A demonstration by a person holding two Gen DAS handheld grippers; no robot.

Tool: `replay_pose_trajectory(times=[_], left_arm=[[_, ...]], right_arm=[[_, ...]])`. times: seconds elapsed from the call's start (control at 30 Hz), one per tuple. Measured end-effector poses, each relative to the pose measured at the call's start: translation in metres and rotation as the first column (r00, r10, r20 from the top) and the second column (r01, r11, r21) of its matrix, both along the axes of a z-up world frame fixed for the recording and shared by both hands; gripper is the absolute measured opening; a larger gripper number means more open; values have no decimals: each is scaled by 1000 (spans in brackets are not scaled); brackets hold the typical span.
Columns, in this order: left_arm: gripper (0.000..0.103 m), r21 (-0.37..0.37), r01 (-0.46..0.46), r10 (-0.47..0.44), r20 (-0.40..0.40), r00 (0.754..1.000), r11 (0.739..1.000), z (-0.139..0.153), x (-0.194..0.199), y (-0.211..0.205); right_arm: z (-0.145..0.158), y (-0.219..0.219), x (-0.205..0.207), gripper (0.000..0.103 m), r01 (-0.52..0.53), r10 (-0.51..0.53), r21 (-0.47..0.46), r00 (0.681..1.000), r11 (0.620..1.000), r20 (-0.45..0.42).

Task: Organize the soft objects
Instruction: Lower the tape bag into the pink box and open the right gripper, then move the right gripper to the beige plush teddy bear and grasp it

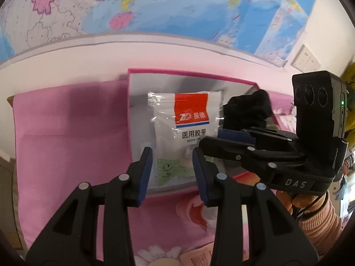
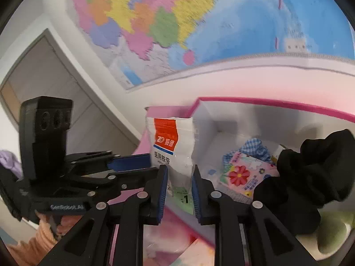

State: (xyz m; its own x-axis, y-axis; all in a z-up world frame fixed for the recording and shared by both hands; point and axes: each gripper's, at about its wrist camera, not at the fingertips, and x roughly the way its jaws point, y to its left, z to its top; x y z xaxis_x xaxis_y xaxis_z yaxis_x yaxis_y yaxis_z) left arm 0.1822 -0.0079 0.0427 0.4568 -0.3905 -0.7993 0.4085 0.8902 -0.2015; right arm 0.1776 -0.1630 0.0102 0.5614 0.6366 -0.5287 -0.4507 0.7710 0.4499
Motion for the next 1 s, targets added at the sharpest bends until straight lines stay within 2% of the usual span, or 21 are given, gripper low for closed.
replay_pose_trajectory(times=[0.1,0.23,0.37,0.57,0.7,0.83,1.0], left_arm=[[39,-1,-15,15,-4,1000,1000,-2,5,1],[39,-7,-29,29,18,999,1000,4,0,4],[39,-26,-32,33,42,999,999,13,-12,7],[40,-76,12,-6,78,997,997,29,-43,7],[49,-93,65,-56,91,994,994,35,-73,6],[49,-77,112,-105,87,991,991,32,-102,3],[49,-59,157,-154,54,987,986,14,-135,2]], right_arm=[[-8,4,12,32,39,-40,-39,999,998,-23],[-11,5,13,37,87,-89,-99,996,991,-17],[-5,-3,-3,38,95,-93,-107,995,990,18],[9,-29,-41,43,114,-107,-94,992,989,72],[16,-47,-77,47,78,-71,-71,993,994,97],[15,-58,-114,51,17,-14,-33,996,999,93],[-8,-53,-151,51,-56,57,-17,998,998,25]])
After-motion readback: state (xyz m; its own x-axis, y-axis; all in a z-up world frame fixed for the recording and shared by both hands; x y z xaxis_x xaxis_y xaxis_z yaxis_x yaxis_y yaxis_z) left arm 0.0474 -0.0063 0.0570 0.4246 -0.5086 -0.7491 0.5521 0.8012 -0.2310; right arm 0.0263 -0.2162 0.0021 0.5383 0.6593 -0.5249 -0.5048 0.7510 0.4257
